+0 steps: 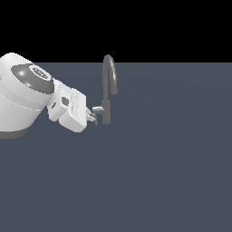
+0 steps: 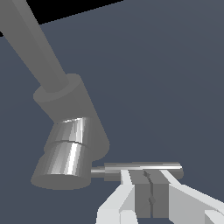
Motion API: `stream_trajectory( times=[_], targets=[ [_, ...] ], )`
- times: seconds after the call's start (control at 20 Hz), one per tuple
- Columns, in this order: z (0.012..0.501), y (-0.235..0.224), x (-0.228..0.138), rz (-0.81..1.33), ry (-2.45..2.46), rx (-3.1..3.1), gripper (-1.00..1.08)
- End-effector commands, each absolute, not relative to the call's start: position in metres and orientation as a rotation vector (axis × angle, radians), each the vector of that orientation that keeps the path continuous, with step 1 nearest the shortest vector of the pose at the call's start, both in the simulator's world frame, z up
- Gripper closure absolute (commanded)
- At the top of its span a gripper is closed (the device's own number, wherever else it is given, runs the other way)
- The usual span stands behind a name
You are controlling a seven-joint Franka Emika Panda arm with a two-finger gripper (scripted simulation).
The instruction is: Turn on the faucet by rotating a designated handle.
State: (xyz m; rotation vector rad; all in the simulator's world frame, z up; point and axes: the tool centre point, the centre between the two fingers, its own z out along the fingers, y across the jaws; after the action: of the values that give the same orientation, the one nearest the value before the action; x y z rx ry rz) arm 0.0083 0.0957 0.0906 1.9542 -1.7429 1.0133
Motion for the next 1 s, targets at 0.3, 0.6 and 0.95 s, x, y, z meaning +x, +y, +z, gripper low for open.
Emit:
stream_trajectory(
  times=[0.3, 0.6, 0.95],
  targets=[
    [0.075, 0.097, 0.013, 0.990, -1.777, 1.952, 1.08],
    [0.056, 0.095, 0.025, 0.989, -1.759, 1.941, 1.08],
    [0.035, 0.093, 0.039, 0.987, -1.739, 1.929, 1.08]
  ],
)
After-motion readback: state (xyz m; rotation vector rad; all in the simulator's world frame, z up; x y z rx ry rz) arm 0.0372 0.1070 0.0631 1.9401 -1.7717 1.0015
